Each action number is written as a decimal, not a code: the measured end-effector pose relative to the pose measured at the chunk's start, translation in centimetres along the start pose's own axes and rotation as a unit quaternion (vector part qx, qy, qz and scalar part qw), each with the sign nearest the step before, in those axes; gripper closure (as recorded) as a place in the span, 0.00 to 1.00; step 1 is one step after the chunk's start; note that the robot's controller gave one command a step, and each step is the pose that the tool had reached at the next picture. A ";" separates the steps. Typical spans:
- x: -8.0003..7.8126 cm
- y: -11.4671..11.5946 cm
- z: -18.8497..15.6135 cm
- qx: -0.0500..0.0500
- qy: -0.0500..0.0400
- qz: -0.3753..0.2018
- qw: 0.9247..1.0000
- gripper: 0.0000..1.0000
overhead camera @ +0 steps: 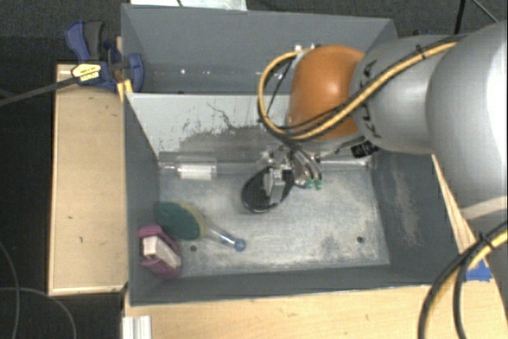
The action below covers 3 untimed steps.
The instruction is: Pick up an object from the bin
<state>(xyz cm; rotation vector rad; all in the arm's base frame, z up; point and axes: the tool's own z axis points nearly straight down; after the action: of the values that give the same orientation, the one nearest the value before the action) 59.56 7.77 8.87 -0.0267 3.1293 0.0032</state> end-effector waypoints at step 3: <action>2.8 1.4 -6.7 0.002 0.005 0.141 0.990 0.00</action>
Offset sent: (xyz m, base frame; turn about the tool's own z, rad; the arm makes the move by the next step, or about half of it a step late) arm -0.0203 0.0046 0.1089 -0.0032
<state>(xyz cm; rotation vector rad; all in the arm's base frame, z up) 56.70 9.08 15.54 0.4152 3.1128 0.0007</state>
